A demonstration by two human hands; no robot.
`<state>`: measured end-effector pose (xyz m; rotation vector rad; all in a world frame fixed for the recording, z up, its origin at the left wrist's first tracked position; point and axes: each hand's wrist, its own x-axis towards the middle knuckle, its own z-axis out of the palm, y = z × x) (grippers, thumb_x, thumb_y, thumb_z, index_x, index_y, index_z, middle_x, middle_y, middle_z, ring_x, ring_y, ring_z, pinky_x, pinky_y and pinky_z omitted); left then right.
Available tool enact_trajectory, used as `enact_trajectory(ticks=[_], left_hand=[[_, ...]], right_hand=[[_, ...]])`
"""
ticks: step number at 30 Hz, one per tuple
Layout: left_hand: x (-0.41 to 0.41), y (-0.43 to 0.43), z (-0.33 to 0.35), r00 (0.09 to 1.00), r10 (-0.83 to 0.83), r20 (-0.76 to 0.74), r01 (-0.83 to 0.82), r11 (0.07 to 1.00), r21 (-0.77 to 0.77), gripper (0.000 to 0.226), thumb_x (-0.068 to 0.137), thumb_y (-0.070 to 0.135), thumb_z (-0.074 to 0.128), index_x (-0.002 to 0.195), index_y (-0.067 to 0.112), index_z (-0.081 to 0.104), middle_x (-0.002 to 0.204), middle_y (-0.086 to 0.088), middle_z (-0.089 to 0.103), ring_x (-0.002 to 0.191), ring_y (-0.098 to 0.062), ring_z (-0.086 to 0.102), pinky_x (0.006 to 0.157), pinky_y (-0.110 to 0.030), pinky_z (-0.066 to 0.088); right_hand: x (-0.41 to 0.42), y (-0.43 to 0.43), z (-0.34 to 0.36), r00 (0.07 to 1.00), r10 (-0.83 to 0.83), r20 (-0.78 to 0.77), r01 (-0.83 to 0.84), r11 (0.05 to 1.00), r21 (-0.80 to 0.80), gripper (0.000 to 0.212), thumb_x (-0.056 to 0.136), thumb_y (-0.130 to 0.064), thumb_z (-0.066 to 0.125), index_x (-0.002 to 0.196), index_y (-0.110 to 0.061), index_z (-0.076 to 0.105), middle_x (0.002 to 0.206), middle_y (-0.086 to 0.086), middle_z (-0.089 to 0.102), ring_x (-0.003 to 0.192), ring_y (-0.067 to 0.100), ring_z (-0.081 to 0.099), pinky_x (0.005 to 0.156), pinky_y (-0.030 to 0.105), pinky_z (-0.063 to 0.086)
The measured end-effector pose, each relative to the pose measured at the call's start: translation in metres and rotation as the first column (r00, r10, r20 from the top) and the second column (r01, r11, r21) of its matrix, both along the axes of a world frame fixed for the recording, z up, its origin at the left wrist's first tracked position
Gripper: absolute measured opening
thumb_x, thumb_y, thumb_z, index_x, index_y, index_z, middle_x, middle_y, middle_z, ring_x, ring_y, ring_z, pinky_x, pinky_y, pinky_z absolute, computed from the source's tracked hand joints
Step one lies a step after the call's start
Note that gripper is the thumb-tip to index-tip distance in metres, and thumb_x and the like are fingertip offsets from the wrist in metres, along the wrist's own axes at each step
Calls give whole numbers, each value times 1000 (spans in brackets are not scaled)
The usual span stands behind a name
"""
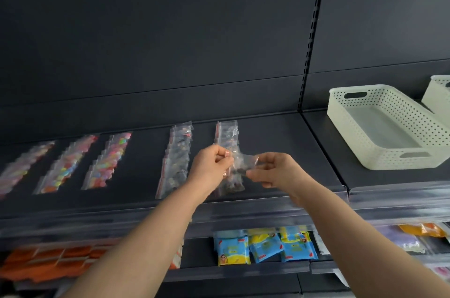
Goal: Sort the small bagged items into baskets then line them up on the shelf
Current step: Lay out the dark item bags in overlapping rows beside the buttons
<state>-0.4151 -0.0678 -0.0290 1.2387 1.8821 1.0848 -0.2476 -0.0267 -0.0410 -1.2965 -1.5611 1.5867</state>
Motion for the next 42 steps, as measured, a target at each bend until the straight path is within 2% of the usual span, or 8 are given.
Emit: enact_trajectory(ticks=[5,9,15,26,33,36,39,42], left_hand=[[-24,-26,-13,990,-19,-143,2,993,-114,21,87,15,70,101,17,54,84,-2,73,81,-19,69,77,-36,54],[-25,-31,-22,916,-59,-396,-3,988,-153,18,90,17,66,103,20,54,84,5,73,79,-11,65,66,-25,50],[-25,-23,-30,864,-72,-498,-36,978,-205,26,91,22,63,116,20,54,95,6,71,91,-16,65,80,-37,54],[-32,-17,-34,878,-83,-471,9,987,-158,32,89,26,68,117,21,53,100,8,70,93,-15,65,78,-34,54],[-42,4,-24,923,-82,-375,29,989,-145,43,99,20,53,141,19,44,139,-3,52,118,-21,55,99,-37,47],[-38,10,-28,933,-137,-332,73,977,-198,41,101,17,48,141,19,45,139,-4,53,118,-22,55,98,-35,47],[-37,15,-31,941,-116,-319,55,980,-194,39,100,17,50,139,16,49,136,-6,56,118,-23,56,99,-38,47],[-42,19,-33,948,-65,-311,3,981,-194,44,101,16,47,144,15,41,143,-6,51,128,-24,50,105,-38,42]], right_hand=[[-23,-8,-19,981,13,194,-34,994,105,7,83,-16,72,84,-19,66,76,-1,71,67,11,69,68,28,54],[-36,-13,-25,892,-5,452,-103,971,215,21,81,-25,69,102,-23,64,82,-5,71,81,13,68,77,28,55],[-46,-15,-20,765,-71,640,-158,943,293,29,84,-35,62,113,-32,64,102,-9,67,91,16,63,75,29,53],[-54,-11,-30,776,-179,605,-111,905,411,41,80,-34,68,117,-27,53,93,-10,64,88,14,60,68,28,50],[-60,5,-21,791,-180,585,-89,912,401,38,90,-26,55,125,-15,50,112,3,55,112,27,50,78,33,44],[-68,10,-24,810,-119,573,-128,919,373,41,89,-18,50,129,-15,50,109,3,59,108,28,53,76,35,49],[-74,11,-20,841,-49,539,-153,934,324,60,89,-11,50,146,-16,34,136,4,51,125,25,47,91,31,44],[-73,13,-23,850,-101,518,-119,919,375,52,86,-9,49,138,-12,43,132,4,54,120,27,50,90,35,47]])
